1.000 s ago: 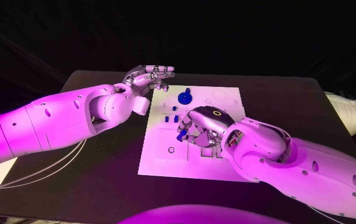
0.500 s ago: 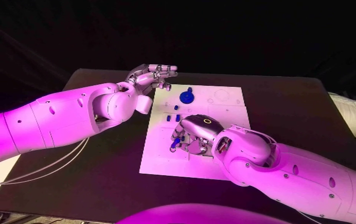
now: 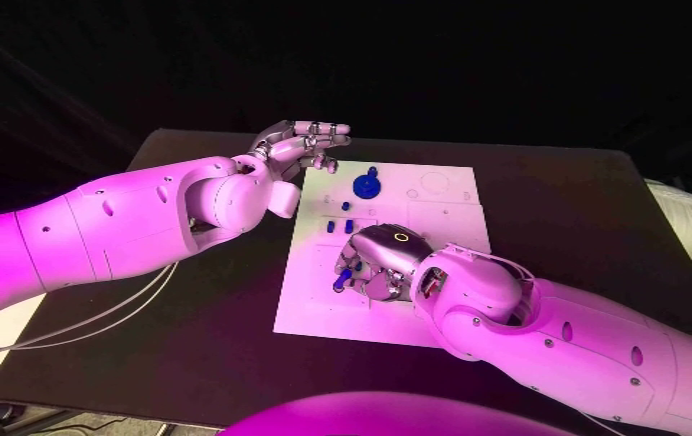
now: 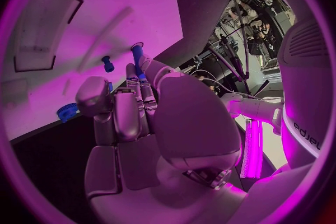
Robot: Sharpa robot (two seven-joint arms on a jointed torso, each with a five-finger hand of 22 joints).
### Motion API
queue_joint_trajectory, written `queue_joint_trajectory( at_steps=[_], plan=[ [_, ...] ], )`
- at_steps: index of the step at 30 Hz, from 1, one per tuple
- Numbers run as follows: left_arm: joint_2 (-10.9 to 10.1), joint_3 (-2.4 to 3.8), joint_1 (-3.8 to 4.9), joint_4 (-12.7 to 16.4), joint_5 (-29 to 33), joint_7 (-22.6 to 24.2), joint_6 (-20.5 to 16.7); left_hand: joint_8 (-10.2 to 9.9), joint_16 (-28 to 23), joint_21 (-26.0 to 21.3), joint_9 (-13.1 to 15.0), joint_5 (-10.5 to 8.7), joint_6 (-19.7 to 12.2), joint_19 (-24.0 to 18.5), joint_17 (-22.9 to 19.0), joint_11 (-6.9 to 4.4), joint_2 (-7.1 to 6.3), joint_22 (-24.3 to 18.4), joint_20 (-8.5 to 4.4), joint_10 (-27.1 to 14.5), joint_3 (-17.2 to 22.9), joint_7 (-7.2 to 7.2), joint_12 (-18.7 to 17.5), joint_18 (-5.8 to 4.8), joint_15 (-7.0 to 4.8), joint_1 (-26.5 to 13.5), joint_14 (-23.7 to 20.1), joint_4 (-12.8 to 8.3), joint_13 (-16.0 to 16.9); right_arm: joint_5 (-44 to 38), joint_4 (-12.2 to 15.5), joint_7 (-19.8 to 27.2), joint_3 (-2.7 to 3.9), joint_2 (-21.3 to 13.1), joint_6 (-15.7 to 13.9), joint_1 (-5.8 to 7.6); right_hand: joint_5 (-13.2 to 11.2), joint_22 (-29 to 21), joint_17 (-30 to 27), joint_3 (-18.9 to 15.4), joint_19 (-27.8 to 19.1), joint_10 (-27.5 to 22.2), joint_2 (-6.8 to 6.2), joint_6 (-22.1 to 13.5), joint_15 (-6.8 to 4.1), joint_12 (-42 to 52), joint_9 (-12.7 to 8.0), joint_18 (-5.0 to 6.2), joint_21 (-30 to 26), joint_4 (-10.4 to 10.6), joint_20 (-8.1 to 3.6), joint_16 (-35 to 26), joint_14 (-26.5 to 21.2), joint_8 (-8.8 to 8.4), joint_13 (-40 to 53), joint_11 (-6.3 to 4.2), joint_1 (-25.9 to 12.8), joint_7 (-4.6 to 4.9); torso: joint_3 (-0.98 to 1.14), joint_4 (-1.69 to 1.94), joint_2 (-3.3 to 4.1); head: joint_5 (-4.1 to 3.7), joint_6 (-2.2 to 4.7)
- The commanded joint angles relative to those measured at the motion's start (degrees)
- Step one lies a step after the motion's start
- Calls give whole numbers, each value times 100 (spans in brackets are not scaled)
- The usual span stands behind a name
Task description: Assemble the parts on the task board
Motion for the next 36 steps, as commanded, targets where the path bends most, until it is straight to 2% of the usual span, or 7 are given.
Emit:
queue_joint_trajectory(
  at_steps=[1,15,22,25,30,33,36],
  plan=[
    [22,3,4,-4,-27,23,112,-36,-23,-24,-9,20,-18,-37,-10,8,25,-8,-17,-46,-21,23,23,62,12,41,-41,-9,-9,-215,-8,-3,-5,8,236,-9,25,-2,-6,18,-19,97,79,5,8,13,6,-58,17,1,29,-7,264,23,5,-40,7,18,-6,-8,-2,7,-15],
    [37,3,3,-18,-27,21,118,-36,-21,-26,-8,20,-19,-39,-12,9,33,-9,-16,-55,-25,24,30,62,14,43,-44,-15,-9,-486,-18,-103,-29,68,481,-11,27,-23,-44,28,-41,121,67,24,11,3,17,-52,4,-19,34,-27,254,26,11,-41,-8,16,-6,-2,-5,-10,-30],
    [40,3,3,-16,-27,19,117,-36,-21,-26,-8,20,-19,-39,-12,9,33,-9,-16,-55,-25,24,30,62,14,43,-44,-15,-9,-584,-57,-113,-89,183,521,-11,26,-51,-68,20,-72,102,32,-2,19,-35,17,-44,-15,-23,41,-37,246,2,8,-29,-63,25,-3,7,-1,-14,-67],
    [39,3,3,-17,-27,19,115,-36,-21,-26,-8,20,-19,-39,-12,9,33,-9,-16,-55,-25,24,30,62,14,43,-44,-15,-9,-595,-74,-104,-101,201,398,-11,37,-128,-63,1,-139,-25,-65,-294,74,-138,-50,-32,-68,12,76,-21,237,-181,-6,39,-204,112,-6,-2,-6,-3,-73],
    [39,3,3,-18,-27,18,118,-36,-21,-26,-8,20,-19,-39,-12,9,33,-9,-16,-55,-25,24,30,62,14,43,-44,-15,-9,-582,-98,-76,-111,212,208,-11,29,-523,-276,-164,-417,-593,-338,-1068,202,-249,-240,53,-363,106,191,-150,169,-206,-24,176,-492,216,-3,-7,-6,1,-68],
    [40,3,3,-19,-27,14,121,-36,-21,-26,-8,20,-19,-39,-12,9,33,-9,-16,-55,-25,24,30,62,14,43,-44,-15,-9,-561,-102,-57,-114,205,77,-11,41,-684,-388,-282,-521,-805,-367,-1154,216,-229,-237,87,-493,104,223,-216,140,-196,-19,201,-528,216,0,-8,-5,-6,-60],
    [37,3,3,-22,-27,11,124,-36,-21,-26,-8,20,-19,-39,-12,9,33,-9,-16,-55,-25,24,30,62,14,43,-44,-15,-9,-531,-88,0,-116,176,-198,-11,59,-943,-655,-429,-689,-1009,-385,-1222,232,-228,-236,136,-697,107,245,-403,62,-193,-19,224,-558,197,2,-10,-5,-9,-59]
  ],
)
